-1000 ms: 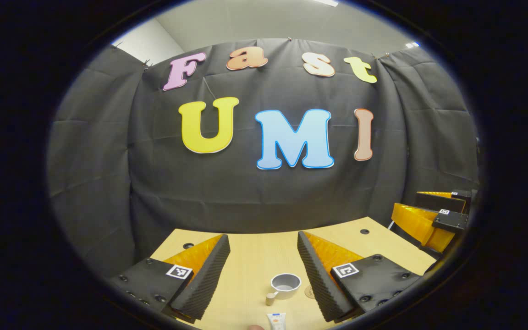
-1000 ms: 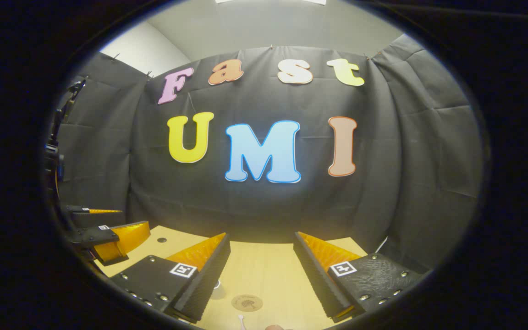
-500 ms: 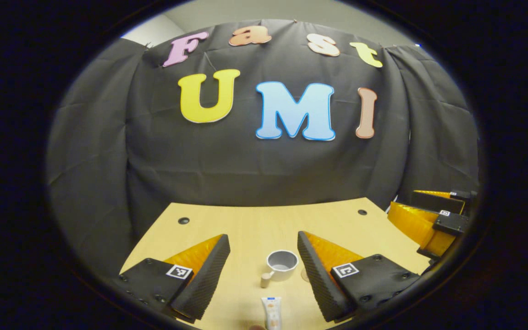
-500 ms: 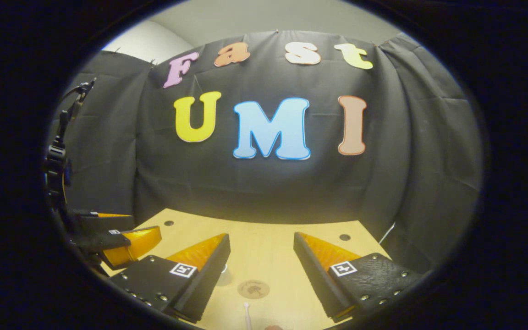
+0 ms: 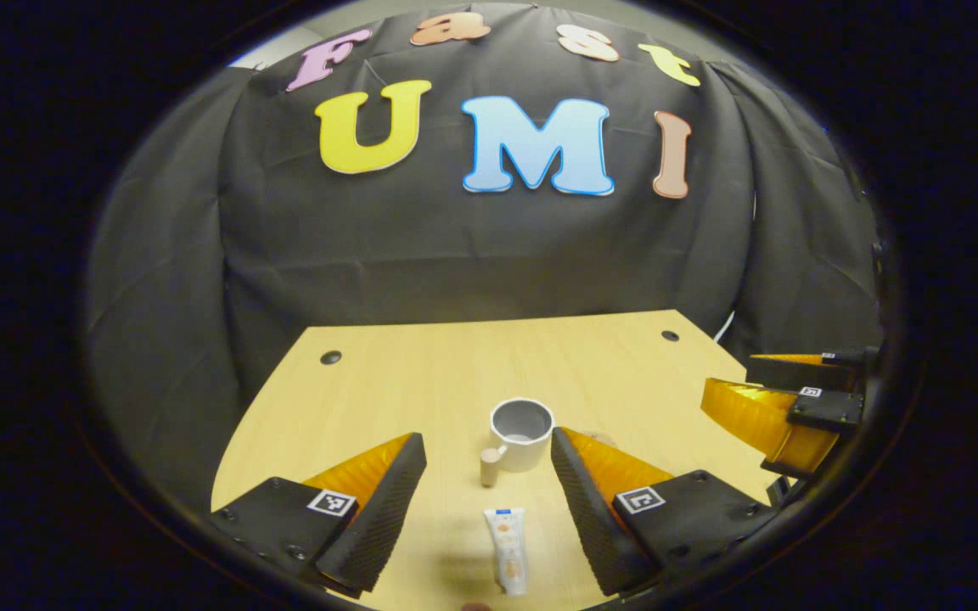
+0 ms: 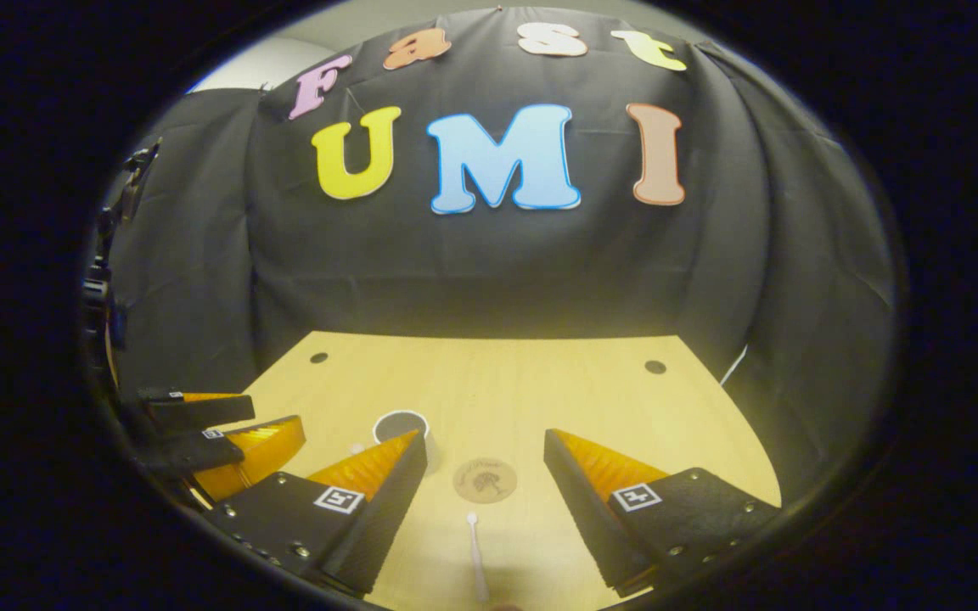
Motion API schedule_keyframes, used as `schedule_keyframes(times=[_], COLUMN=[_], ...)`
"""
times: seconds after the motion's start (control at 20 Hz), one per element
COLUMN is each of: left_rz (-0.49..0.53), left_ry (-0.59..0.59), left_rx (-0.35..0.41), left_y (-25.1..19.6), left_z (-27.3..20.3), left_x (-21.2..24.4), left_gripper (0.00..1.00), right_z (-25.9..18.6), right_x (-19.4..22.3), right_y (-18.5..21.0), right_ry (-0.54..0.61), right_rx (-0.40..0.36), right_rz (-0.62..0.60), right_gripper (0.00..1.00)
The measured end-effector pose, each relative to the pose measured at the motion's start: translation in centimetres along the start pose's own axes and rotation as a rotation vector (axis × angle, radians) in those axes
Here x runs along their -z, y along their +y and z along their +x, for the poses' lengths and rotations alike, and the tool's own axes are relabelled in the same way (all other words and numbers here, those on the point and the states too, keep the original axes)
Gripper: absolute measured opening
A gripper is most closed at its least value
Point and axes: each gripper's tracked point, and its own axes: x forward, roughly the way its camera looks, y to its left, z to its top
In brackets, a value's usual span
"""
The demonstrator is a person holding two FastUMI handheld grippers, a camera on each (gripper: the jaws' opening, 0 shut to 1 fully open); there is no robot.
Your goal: Put the toothbrush and toothpaste on the desktop into the cup, then pick up the cup and place it on the coaster on the desktop.
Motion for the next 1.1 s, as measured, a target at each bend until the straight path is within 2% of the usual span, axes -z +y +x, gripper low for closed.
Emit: schedule_keyframes(times=[0.15, 0.25, 0.3, 0.35, 0.4, 0.55, 0.65, 0.7, 0.8, 0.85, 0.9, 0.95, 1.1], left_rz=[-0.029, -0.037, -0.046, -0.054, -0.060, -0.060, -0.064, -0.070, -0.084, -0.090, -0.095, -0.100, -0.109], left_ry=[0.066, 0.117, 0.148, 0.181, 0.207, 0.272, 0.317, 0.339, 0.392, 0.426, 0.453, 0.470, 0.518], left_rx=[0.025, 0.033, 0.046, 0.057, 0.061, 0.048, 0.039, 0.038, 0.030, 0.027, 0.026, 0.027, 0.030], left_y=[-0.6, -0.7, -0.9, -1.2, -1.3, -1.1, -1.1, -1.1, -1.0, -1.3, -1.5, -1.6, -1.9], left_z=[1.0, 1.7, 2.0, 2.3, 2.4, 3.1, 3.7, 3.9, 4.5, 4.8, 5.2, 5.6, 6.4], left_x=[2.8, 5.0, 6.2, 7.3, 8.2, 11.2, 12.6, 13.4, 14.5, 15.1, 15.6, 16.1, 16.3], left_gripper=[0.94, 0.96, 0.94, 0.96, 0.94, 0.96, 0.94, 0.96, 0.94, 0.99, 0.94, 0.98, 0.94], right_z=[0.6, 0.8, 1.0, 1.0, 1.2, 1.4, 2.0, 2.2, 2.4, 2.6, 2.7, 2.8, 3.3], right_x=[2.3, 3.9, 4.6, 5.3, 6.0, 8.0, 10.0, 10.8, 12.3, 13.0, 13.5, 14.2, 16.0], right_y=[0.2, 0.1, -0.2, -0.3, -0.5, -0.2, -0.1, -0.1, -0.1, 0.0, 0.0, -0.1, -0.2], right_ry=[0.075, 0.126, 0.148, 0.170, 0.189, 0.254, 0.308, 0.336, 0.389, 0.411, 0.432, 0.453, 0.512], right_rx=[-0.005, -0.008, -0.008, -0.008, -0.009, -0.016, -0.018, -0.019, -0.021, -0.024, -0.025, -0.024, -0.020], right_rz=[0.005, 0.004, 0.005, 0.006, 0.008, 0.017, 0.027, 0.034, 0.051, 0.064, 0.074, 0.080, 0.085], right_gripper=[0.90, 0.91, 0.92, 0.92, 0.92, 0.92, 0.92, 0.92, 0.92, 0.92, 0.93, 0.93, 0.93])
